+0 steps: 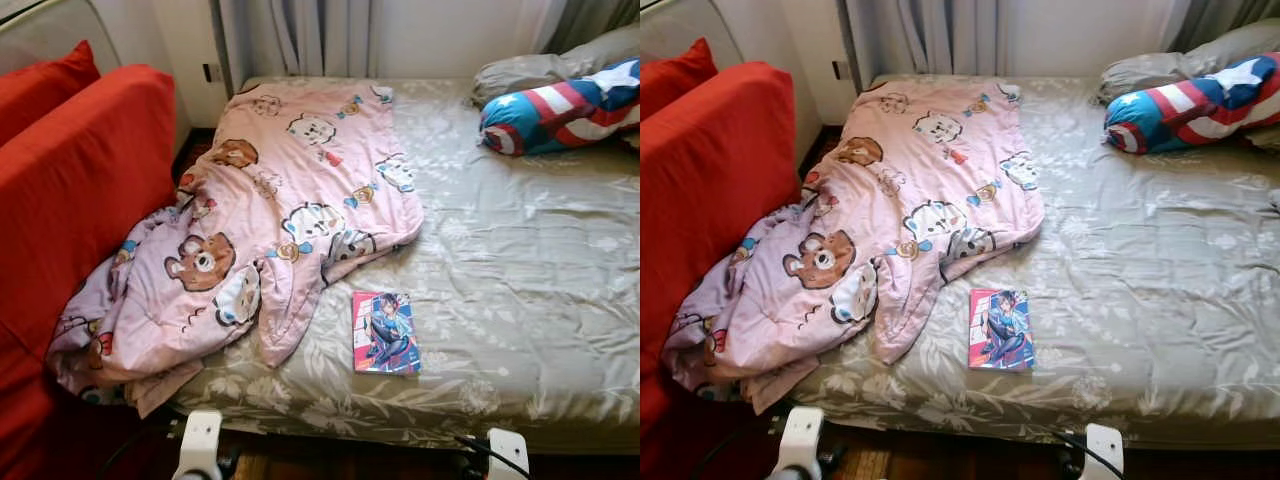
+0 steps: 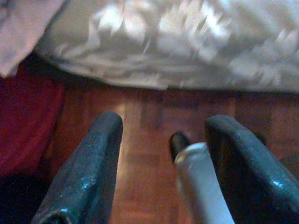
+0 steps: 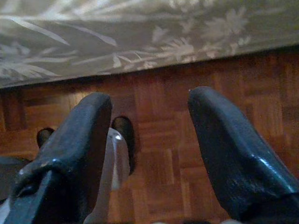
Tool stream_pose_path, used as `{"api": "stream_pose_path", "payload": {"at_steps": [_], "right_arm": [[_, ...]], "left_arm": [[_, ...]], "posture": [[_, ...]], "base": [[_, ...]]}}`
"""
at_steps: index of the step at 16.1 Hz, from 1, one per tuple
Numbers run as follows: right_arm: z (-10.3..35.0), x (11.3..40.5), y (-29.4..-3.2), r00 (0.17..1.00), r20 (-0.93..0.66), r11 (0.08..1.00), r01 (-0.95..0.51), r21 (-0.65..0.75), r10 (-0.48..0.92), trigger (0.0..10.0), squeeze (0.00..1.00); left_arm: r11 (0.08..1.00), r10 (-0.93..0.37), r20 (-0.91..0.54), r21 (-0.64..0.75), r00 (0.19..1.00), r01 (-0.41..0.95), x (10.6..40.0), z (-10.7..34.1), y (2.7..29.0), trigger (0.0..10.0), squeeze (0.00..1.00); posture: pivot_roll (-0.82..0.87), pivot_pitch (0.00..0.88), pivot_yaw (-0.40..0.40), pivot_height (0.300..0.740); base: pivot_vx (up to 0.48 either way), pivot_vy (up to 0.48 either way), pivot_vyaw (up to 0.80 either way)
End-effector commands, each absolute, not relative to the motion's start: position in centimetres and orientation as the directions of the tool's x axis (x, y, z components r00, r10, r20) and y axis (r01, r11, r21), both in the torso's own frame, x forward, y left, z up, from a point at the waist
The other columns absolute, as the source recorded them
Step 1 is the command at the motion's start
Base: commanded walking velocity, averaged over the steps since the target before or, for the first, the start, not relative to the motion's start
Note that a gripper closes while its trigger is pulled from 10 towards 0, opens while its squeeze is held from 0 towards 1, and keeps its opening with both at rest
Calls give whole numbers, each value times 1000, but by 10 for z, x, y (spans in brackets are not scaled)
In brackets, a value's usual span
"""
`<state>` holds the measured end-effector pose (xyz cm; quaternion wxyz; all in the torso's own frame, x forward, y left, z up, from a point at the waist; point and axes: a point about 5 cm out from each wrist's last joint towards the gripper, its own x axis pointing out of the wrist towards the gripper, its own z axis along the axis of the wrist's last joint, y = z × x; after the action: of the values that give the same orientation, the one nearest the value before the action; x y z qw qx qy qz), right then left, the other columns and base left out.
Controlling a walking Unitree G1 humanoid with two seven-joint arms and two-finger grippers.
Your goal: Clean up the room
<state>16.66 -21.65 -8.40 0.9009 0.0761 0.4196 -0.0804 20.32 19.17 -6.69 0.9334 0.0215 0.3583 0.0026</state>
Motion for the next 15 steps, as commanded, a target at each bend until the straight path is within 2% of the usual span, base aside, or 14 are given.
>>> {"api": "stream_pose_path", "payload": {"at_steps": [1, 4, 5, 9, 10, 11, 15], "right_arm": [[-84, 165, -216, 648, -759, 981, 178, 77, -58, 10000, 0], [-82, 167, -216, 674, -737, 983, 165, 81, -53, 10000, 0], [-80, 169, -216, 697, -714, 982, 172, 83, -62, 10000, 0], [-77, 171, -217, 728, -683, 982, 162, 95, -54, 10000, 0], [-44, 226, -209, 865, -500, 988, 100, 115, -30, 10000, 0], [-22, 252, -207, 922, -387, 990, 70, 122, -18, 10000, 0], [-9, 262, -197, 957, -289, 992, 42, 115, -7, 10000, 0]], "left_arm": [[1000, 4, -620, 15, 784, 7, 212, -60, 188, 10000, 0], [1000, -2, -554, 6, 833, 7, 224, -50, 187, 10000, 0], [1000, 3, -488, 0, 873, -3, 234, -40, 190, 10000, 0], [998, -56, -326, -16, 944, 54, 258, -14, 182, 10000, 0], [998, -61, -288, -17, 956, 59, 262, -8, 181, 10000, 0], [998, -57, -254, -16, 966, 54, 266, -2, 184, 10000, 0], [999, -52, -188, 3, 981, 54, 265, 7, 192, 10000, 0]], "posture": [[21, 110, 3, 704], [19, 108, 1, 704], [19, 108, 1, 704], [11, 94, 2, 704], [6, 92, 3, 704], [6, 92, 3, 704], [-4, 62, 3, 704]], "base": [[0, 0, 0], [0, 0, 0], [0, 0, 0], [0, 0, 0], [0, 0, 0], [0, 0, 0], [0, 0, 0]]}}
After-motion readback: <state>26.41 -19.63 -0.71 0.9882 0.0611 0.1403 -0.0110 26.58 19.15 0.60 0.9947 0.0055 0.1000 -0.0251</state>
